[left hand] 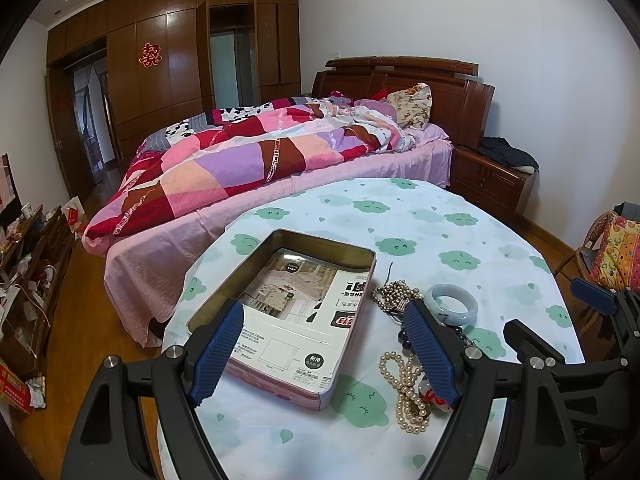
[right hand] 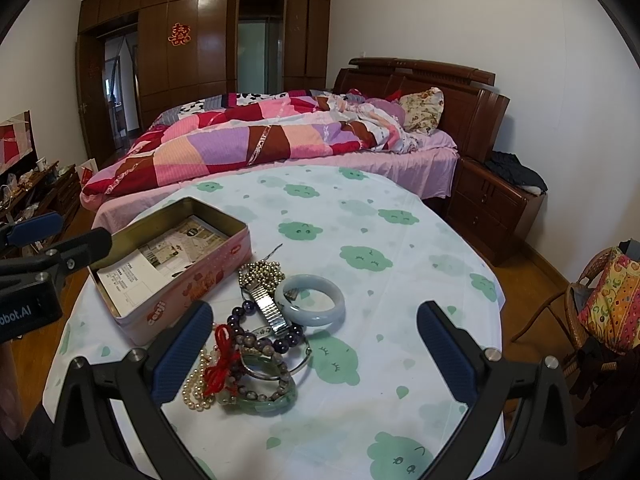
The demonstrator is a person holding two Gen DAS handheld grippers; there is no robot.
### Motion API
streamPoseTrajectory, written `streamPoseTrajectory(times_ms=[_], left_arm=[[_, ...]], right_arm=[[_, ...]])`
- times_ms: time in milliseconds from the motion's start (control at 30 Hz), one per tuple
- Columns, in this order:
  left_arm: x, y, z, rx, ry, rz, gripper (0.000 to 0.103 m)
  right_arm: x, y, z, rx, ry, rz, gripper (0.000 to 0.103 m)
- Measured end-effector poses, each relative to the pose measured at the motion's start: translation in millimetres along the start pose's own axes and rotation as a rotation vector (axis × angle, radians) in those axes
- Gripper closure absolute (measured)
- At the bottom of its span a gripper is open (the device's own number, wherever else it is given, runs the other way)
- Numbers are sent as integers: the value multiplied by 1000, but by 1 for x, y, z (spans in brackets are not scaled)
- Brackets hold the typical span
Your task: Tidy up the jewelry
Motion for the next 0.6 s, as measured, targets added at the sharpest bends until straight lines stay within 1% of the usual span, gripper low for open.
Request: streamPoseTrajectory(times_ms=[400,433,600], left_arm=[[0,1,-1,1,2,1,21],[0,1,-1,0,2,0,21],[2,1,-4,4,6,1,21]], right_arm=[[0,0,0,1,2,1,0],[3,0,-5,1,2,2,0],[3,0,-6,2,3,2,0]])
Point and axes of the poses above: each gripper's, at about its wrist camera, not at the fingertips, and x roughly the way its jaws point, y to its left, z to its top, the point moved 10 cm from there along x, roughly the way its jaws point, and after that the axes turned 7 degrees about -y, right-handed, at the moved point
